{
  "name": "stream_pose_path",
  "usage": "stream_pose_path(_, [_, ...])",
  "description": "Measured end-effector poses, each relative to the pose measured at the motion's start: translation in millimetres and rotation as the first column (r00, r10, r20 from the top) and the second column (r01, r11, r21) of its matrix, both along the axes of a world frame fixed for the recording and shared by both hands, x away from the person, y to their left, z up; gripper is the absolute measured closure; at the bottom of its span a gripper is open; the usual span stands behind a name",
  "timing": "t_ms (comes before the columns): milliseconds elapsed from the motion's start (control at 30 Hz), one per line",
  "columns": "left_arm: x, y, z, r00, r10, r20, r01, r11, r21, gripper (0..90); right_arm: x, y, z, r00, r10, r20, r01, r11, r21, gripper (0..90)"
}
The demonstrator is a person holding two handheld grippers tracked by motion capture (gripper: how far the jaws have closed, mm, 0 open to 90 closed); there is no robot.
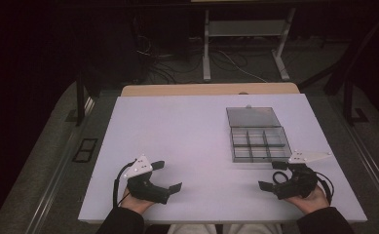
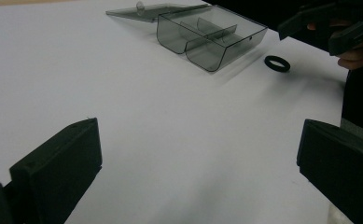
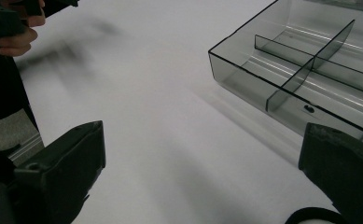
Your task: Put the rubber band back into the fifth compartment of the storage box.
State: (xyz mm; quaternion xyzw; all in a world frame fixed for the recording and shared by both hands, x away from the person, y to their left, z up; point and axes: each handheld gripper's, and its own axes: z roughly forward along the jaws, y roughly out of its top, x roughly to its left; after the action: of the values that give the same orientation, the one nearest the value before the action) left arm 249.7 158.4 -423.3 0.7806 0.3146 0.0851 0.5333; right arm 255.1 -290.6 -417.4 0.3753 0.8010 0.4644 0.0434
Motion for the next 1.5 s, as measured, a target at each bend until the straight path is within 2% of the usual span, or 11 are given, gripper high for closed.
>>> stream_pose_path(300, [-1.1,1.9,0.4,1.0000,0.010,0.001,-0.010,0.9999,-0.003,0.0,3.5,-5.1,8.8,0.9999,0.012,-0.012,-0.012,0.999,-0.031,0.4])
stream_pose_path(933, [-1.8,3.2,0.5,0.9998,0.018,-0.002,-0.018,0.9998,-0.006,0.0,7.1,-16.7,15.4,0.9984,0.026,-0.050,-0.032,0.993,-0.110,0.4])
stream_pose_path(1200, [-2.0,3.6,0.4,0.9998,0.018,-0.004,-0.018,0.9998,-0.004,0.0,10.2,-19.6,13.7,0.9963,0.040,-0.076,-0.051,0.987,-0.152,0.4])
stream_pose_path(1367, [-2.4,3.6,0.2,0.9998,0.019,-0.006,-0.019,0.9998,-0.003,0.0,11.2,-20.6,12.1,0.9940,0.053,-0.096,-0.071,0.979,-0.191,0.4])
stream_pose_path(1500, [-2.6,3.6,0.1,0.9998,0.020,-0.006,-0.020,0.9998,-0.003,0.0,12.4,-22.1,10.0,0.9926,0.055,-0.108,-0.077,0.977,-0.201,0.4])
